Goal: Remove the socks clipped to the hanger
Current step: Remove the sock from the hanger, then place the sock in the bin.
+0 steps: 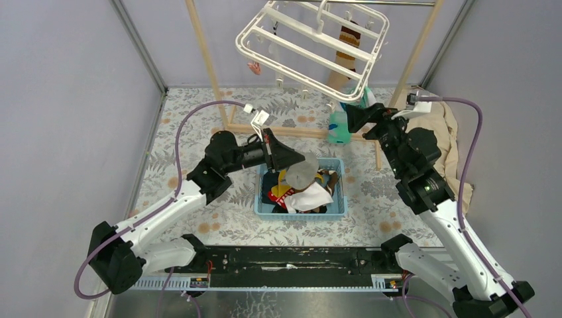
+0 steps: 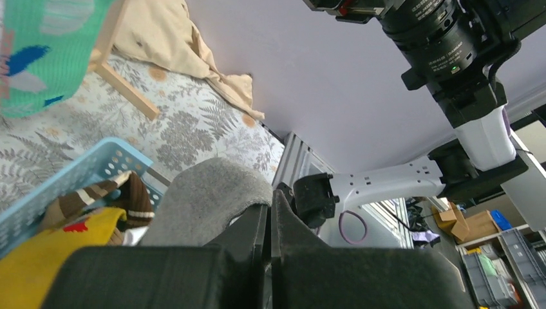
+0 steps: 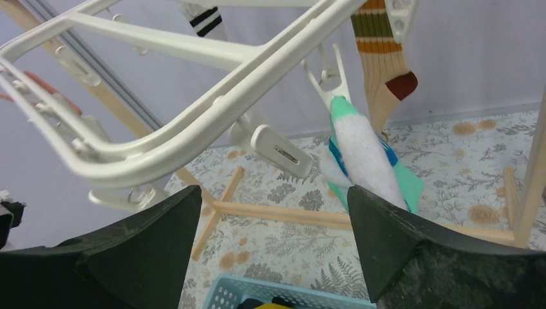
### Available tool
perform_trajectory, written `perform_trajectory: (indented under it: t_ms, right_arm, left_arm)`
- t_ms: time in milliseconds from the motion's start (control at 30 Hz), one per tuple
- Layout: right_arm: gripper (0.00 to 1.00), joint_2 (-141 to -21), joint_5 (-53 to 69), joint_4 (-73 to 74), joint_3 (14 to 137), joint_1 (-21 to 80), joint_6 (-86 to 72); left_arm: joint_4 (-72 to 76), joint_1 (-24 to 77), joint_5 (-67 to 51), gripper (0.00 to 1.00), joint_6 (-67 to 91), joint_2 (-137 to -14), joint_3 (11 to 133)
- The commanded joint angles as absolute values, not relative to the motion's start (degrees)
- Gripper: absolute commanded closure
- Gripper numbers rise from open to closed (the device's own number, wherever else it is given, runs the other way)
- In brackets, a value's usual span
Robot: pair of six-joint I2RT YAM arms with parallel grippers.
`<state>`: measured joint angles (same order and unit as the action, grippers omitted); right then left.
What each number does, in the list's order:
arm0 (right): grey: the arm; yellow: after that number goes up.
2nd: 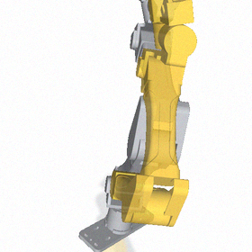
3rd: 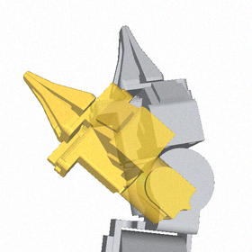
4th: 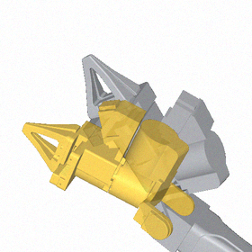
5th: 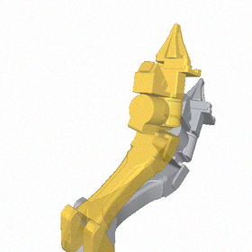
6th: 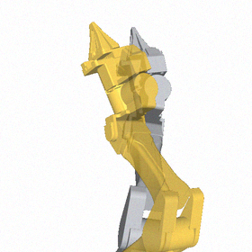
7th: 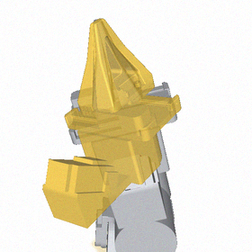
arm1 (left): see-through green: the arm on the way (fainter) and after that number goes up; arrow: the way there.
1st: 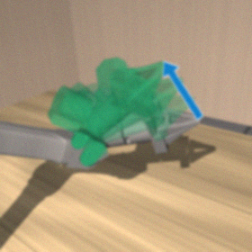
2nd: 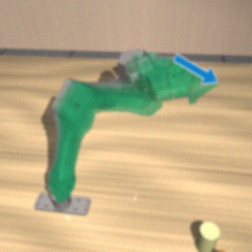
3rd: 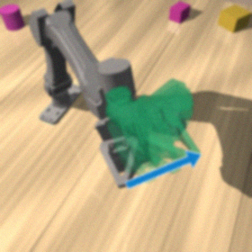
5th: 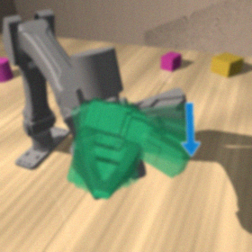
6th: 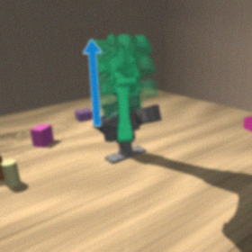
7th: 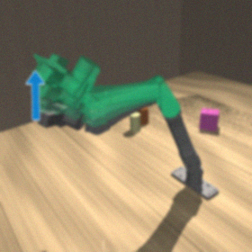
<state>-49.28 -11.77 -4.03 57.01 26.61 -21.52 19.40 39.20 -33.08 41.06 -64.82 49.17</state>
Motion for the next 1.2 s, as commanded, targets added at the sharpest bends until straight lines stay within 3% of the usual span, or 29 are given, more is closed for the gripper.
perform_trajectory:
  t_ms: [0,67,400,733,867,900,1167]
  right_arm:
    - [0.06,-45.0,-8.9,-0.6,55.7,27.1,-21.3]
    - [0.01,-43.8,-7.7,2.6,54.9,27.1,-21.0]
    - [0.0,-37.3,-5.9,8.0,50.8,27.1,-21.3]
    - [0.03,-34.3,-0.3,10.4,44.7,27.1,-23.3]
    - [0.06,-35.4,3.5,11.1,42.8,27.1,-23.5]
    - [0.07,-36.1,4.2,11.4,42.6,27.1,-23.3]
    - [0.19,-44.7,10.7,13.6,43.3,27.6,-21.2]
  left_arm:
    - [15.0,40.8,-32.5,0.99,40.9,-62.9,46.6]
    - [14.3,41.0,-30.8,0.99,40.2,-62.6,44.1]
    - [17.1,41.2,-23.1,0.88,38.1,-68.4,34.0]
    - [12.6,41.3,-13.6,0.51,34.5,-71.7,31.6]
    - [7.9,41.4,-9.5,0.19,32.3,-69.4,33.5]
    - [6.3,41.3,-8.6,0.03,31.8,-68.5,34.4]
    - [-4.4,41.3,-2.6,0.01,28.8,-61.1,41.4]
